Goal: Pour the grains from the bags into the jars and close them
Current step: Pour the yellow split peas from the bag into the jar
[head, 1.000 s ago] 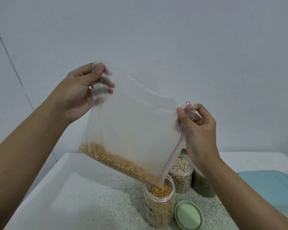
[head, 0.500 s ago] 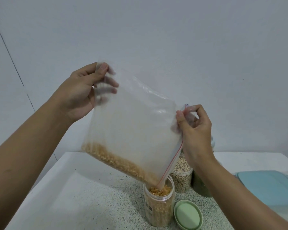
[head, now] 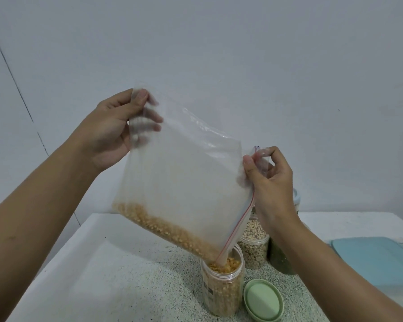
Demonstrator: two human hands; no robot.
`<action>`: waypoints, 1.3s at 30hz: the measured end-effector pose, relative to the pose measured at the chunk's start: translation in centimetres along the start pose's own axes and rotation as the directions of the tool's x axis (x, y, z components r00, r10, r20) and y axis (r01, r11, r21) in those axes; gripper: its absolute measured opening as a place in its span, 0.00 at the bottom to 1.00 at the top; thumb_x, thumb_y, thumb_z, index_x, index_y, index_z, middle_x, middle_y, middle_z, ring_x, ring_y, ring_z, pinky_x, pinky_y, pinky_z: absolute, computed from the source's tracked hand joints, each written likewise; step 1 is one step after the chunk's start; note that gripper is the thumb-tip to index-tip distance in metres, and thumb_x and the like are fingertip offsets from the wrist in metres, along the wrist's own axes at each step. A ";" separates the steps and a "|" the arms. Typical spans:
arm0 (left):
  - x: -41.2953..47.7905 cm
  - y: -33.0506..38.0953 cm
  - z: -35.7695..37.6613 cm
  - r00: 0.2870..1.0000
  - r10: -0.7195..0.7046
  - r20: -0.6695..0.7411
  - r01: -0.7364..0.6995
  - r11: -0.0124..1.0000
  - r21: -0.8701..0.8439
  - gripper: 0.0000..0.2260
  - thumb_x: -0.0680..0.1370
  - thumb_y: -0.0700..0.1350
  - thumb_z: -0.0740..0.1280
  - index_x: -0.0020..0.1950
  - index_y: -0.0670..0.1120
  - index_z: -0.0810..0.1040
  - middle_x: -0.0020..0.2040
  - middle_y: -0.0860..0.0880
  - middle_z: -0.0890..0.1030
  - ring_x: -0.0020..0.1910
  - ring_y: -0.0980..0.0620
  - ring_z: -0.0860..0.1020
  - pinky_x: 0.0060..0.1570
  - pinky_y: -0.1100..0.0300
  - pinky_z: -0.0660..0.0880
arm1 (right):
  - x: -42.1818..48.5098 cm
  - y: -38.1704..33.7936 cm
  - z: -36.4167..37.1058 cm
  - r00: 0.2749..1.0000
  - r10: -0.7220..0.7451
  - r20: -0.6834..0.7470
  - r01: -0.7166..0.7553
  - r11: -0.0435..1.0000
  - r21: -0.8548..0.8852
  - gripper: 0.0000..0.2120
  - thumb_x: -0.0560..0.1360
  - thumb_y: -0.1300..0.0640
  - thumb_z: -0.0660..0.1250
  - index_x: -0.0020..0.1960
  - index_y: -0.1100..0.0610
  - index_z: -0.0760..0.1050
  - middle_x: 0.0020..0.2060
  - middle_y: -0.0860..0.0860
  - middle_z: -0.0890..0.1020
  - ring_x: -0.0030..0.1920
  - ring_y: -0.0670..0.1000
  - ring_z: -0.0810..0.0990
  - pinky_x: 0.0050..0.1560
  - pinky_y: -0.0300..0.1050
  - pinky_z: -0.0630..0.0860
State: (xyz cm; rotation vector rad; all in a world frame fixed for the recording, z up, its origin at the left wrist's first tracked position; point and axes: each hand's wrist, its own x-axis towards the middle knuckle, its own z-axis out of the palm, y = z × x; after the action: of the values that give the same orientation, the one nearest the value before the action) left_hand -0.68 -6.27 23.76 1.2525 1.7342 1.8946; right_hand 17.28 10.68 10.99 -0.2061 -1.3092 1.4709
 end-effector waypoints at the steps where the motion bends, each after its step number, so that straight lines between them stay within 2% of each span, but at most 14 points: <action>1: 0.0 0.1 0.1 1.000 0.001 0.001 -0.001 1.000 0.003 0.09 0.81 0.54 0.65 0.47 0.50 0.80 0.40 0.50 0.83 0.40 0.50 0.82 0.41 0.54 0.70 | 0.0 0.0 0.0 1.000 0.002 -0.009 -0.002 1.000 0.005 0.10 0.81 0.63 0.67 0.44 0.54 0.69 0.35 0.51 0.76 0.33 0.50 0.75 0.41 0.50 0.73; 6: 0.4 0.6 0.4 1.000 0.018 0.015 -0.018 1.000 0.021 0.09 0.81 0.54 0.65 0.48 0.50 0.81 0.40 0.50 0.83 0.41 0.50 0.82 0.41 0.54 0.69 | 0.6 -0.1 -0.3 1.000 0.025 0.016 -0.026 0.998 0.052 0.11 0.80 0.63 0.68 0.43 0.54 0.69 0.40 0.58 0.75 0.40 0.55 0.73 0.42 0.51 0.72; 9: 0.6 0.7 0.5 1.000 0.017 0.023 -0.017 0.999 0.028 0.10 0.81 0.54 0.65 0.48 0.51 0.81 0.40 0.50 0.83 0.41 0.50 0.83 0.41 0.54 0.69 | 0.6 0.1 -0.3 0.996 0.051 0.067 -0.054 0.997 0.052 0.11 0.80 0.61 0.68 0.43 0.52 0.69 0.44 0.61 0.76 0.45 0.57 0.74 0.47 0.56 0.72; 13: 0.7 0.5 0.6 1.000 0.012 0.023 -0.013 1.000 0.024 0.10 0.82 0.54 0.65 0.47 0.51 0.81 0.41 0.50 0.84 0.41 0.50 0.83 0.41 0.54 0.69 | 0.8 0.3 -0.6 0.999 0.044 0.000 -0.044 0.995 0.094 0.11 0.80 0.62 0.68 0.43 0.52 0.70 0.42 0.59 0.75 0.43 0.55 0.73 0.45 0.55 0.71; 16: 0.8 0.3 0.5 1.000 0.010 0.026 -0.011 0.999 0.033 0.10 0.82 0.54 0.65 0.48 0.51 0.81 0.41 0.50 0.83 0.41 0.51 0.83 0.41 0.54 0.69 | 0.7 0.4 -0.5 0.998 0.049 0.034 -0.052 0.995 0.085 0.10 0.78 0.59 0.69 0.42 0.50 0.71 0.43 0.58 0.76 0.45 0.56 0.73 0.49 0.56 0.71; 19: 0.9 0.3 0.6 1.000 0.007 0.022 -0.008 1.000 0.030 0.10 0.81 0.54 0.65 0.47 0.51 0.81 0.41 0.50 0.84 0.41 0.51 0.83 0.42 0.54 0.69 | 0.8 0.5 -0.6 0.999 0.042 0.018 -0.043 0.995 0.091 0.09 0.77 0.58 0.69 0.43 0.53 0.69 0.41 0.57 0.76 0.43 0.55 0.74 0.45 0.52 0.72; 21: 0.9 0.3 0.6 1.000 0.007 0.017 -0.007 1.000 0.028 0.10 0.81 0.54 0.65 0.47 0.51 0.81 0.40 0.50 0.84 0.41 0.51 0.83 0.41 0.54 0.69 | 0.9 0.6 -0.5 0.997 0.043 0.064 -0.048 0.996 0.076 0.10 0.77 0.58 0.69 0.42 0.51 0.69 0.43 0.58 0.75 0.45 0.56 0.72 0.47 0.55 0.70; 24: 1.0 0.3 0.8 1.000 0.006 0.010 -0.006 1.000 0.021 0.09 0.81 0.54 0.65 0.48 0.51 0.81 0.40 0.51 0.83 0.41 0.51 0.83 0.42 0.54 0.69 | 1.1 0.8 -0.7 0.997 0.040 0.059 -0.044 0.997 0.063 0.11 0.80 0.61 0.68 0.43 0.52 0.69 0.44 0.59 0.75 0.46 0.58 0.72 0.50 0.58 0.69; 27: 1.0 0.1 0.6 1.000 0.006 0.007 -0.006 1.000 0.022 0.09 0.81 0.54 0.65 0.47 0.51 0.81 0.40 0.50 0.83 0.41 0.51 0.83 0.41 0.54 0.69 | 1.1 0.7 -0.7 0.994 0.034 0.100 -0.037 0.999 0.028 0.11 0.80 0.61 0.68 0.43 0.53 0.68 0.43 0.58 0.75 0.45 0.56 0.73 0.48 0.56 0.71; 30: 1.0 0.0 0.7 1.000 0.004 0.018 -0.005 1.000 0.028 0.09 0.81 0.54 0.65 0.47 0.51 0.81 0.40 0.51 0.83 0.41 0.51 0.83 0.41 0.54 0.69 | 1.1 0.8 -0.9 0.998 0.026 0.055 -0.029 0.998 0.054 0.11 0.81 0.62 0.67 0.44 0.53 0.67 0.41 0.56 0.76 0.44 0.55 0.74 0.46 0.53 0.72; 32: 1.0 0.0 0.6 1.000 0.005 0.023 -0.006 0.999 0.033 0.09 0.80 0.55 0.65 0.47 0.51 0.81 0.40 0.51 0.83 0.41 0.51 0.83 0.42 0.53 0.69 | 1.0 0.8 -0.7 0.994 0.027 0.102 -0.031 0.999 0.036 0.12 0.80 0.62 0.67 0.43 0.53 0.65 0.41 0.56 0.75 0.44 0.53 0.74 0.47 0.53 0.71; 36: 1.0 0.1 0.7 1.000 0.006 0.024 -0.007 1.000 0.026 0.09 0.80 0.55 0.66 0.47 0.52 0.81 0.40 0.51 0.84 0.42 0.51 0.83 0.42 0.53 0.70 | 1.1 0.8 -0.8 0.997 0.012 0.078 -0.016 0.999 0.048 0.14 0.81 0.63 0.66 0.42 0.53 0.65 0.37 0.50 0.75 0.38 0.45 0.73 0.43 0.45 0.71; 39: 1.0 0.0 0.5 1.000 0.004 0.024 -0.005 1.000 0.025 0.09 0.80 0.55 0.66 0.47 0.52 0.81 0.40 0.51 0.83 0.42 0.51 0.83 0.42 0.53 0.70 | 1.1 0.8 -0.8 0.995 0.017 0.094 -0.020 0.999 0.033 0.14 0.81 0.63 0.66 0.41 0.52 0.66 0.37 0.49 0.75 0.38 0.45 0.74 0.43 0.44 0.72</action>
State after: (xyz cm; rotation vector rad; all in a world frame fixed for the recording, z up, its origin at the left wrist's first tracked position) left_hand -0.87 -5.18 24.17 1.2837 1.7502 1.8578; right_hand 16.95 12.17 10.62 -0.1286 -1.3592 1.5326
